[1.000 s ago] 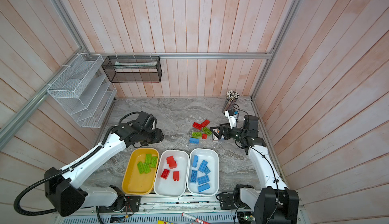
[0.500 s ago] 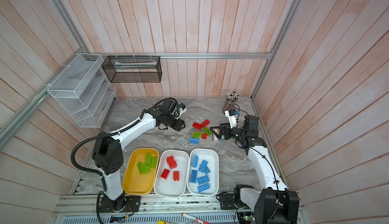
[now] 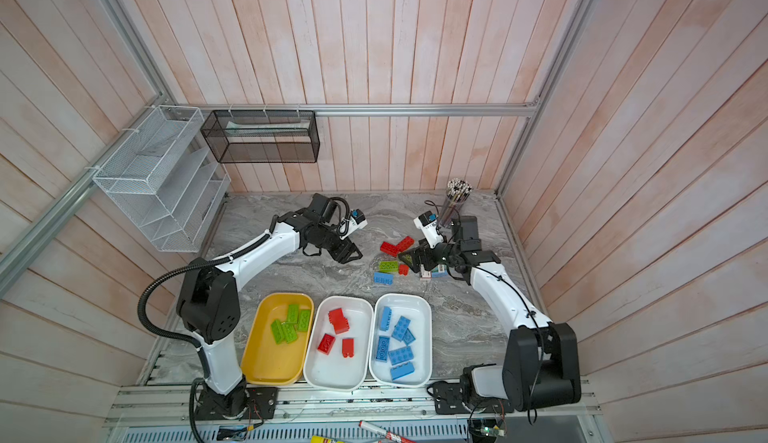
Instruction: Sort the legos into containers by color
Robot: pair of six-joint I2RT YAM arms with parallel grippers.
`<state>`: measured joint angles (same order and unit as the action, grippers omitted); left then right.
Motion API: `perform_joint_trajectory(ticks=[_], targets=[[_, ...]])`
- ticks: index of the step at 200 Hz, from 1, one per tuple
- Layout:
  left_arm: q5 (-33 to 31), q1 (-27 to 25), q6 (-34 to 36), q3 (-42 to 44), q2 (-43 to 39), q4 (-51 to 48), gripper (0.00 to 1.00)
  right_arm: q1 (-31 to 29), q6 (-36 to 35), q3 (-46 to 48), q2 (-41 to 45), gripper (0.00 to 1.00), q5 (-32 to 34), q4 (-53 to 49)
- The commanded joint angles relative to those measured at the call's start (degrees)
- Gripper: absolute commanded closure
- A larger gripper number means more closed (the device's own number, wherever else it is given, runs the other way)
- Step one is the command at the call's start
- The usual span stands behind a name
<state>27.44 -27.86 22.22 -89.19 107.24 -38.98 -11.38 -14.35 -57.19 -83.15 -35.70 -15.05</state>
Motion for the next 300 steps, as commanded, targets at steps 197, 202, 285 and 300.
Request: perform_joint_trajectory(ticks=[197,202,285,300], targets=[[21.7,7.8,0.0,10.1,-9.9,7.8,0.00,-10.8,-19.7,-36.3,-43.2,0.58,20.2,-18.6],[21.7,7.8,0.0,10.1,-9.9,7.7,0.00,-10.8,-19.7,-36.4,-43.2,0.61,20.5,-18.8],[21.8,9.6,0.1,10.8,-10.2,7.3,0.00,-12.8,-13.3,-22.4,-19.9,0.75,10.3,-12.1],[22.1,10.0,0.1,10.8,-10.1,7.4,0.00,-14.9,-13.1,-15.3,-12.8,0.75,8.4,-10.4]])
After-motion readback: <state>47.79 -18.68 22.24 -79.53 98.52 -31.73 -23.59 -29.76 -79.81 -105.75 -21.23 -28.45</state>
